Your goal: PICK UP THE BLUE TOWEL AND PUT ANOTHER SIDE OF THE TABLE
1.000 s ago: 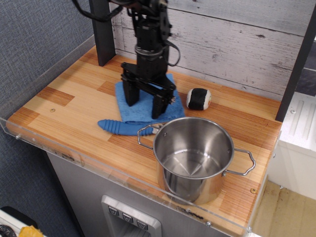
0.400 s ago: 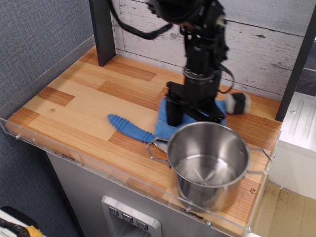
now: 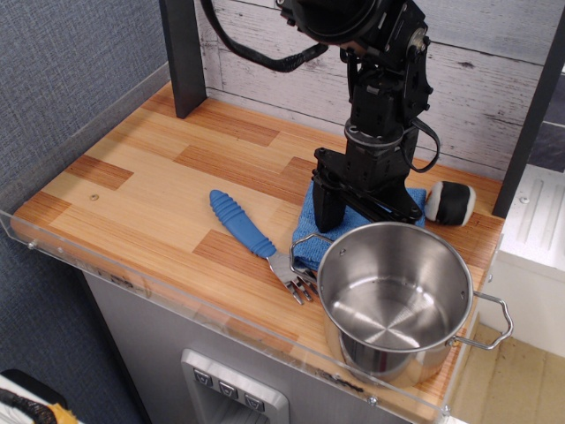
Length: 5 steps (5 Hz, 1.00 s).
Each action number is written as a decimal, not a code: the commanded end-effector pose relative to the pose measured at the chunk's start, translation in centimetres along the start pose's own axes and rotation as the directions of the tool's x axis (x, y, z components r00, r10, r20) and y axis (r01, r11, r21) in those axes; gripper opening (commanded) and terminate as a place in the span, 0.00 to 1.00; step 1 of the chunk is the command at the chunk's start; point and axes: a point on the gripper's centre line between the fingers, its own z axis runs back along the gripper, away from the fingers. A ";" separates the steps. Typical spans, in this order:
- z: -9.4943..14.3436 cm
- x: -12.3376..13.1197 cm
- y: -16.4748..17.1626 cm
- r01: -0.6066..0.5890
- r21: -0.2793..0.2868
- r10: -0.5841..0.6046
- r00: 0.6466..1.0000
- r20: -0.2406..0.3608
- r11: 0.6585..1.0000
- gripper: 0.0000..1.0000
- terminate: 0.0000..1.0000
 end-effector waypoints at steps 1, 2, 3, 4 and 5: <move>3.2 -0.3 1.9 -0.059 0.018 0.057 0.994 0.090 0.998 1.00 0.00; 4.5 -0.2 2.8 -0.101 0.028 0.098 0.990 0.106 0.994 1.00 0.00; 5.8 0.0 3.4 -0.126 0.047 0.119 0.984 0.136 0.991 1.00 0.00; 7.4 -0.2 4.3 -0.161 0.055 0.149 0.973 0.177 0.985 1.00 0.00; 10.9 -0.5 5.6 -0.198 0.077 0.175 0.954 0.242 0.977 1.00 0.00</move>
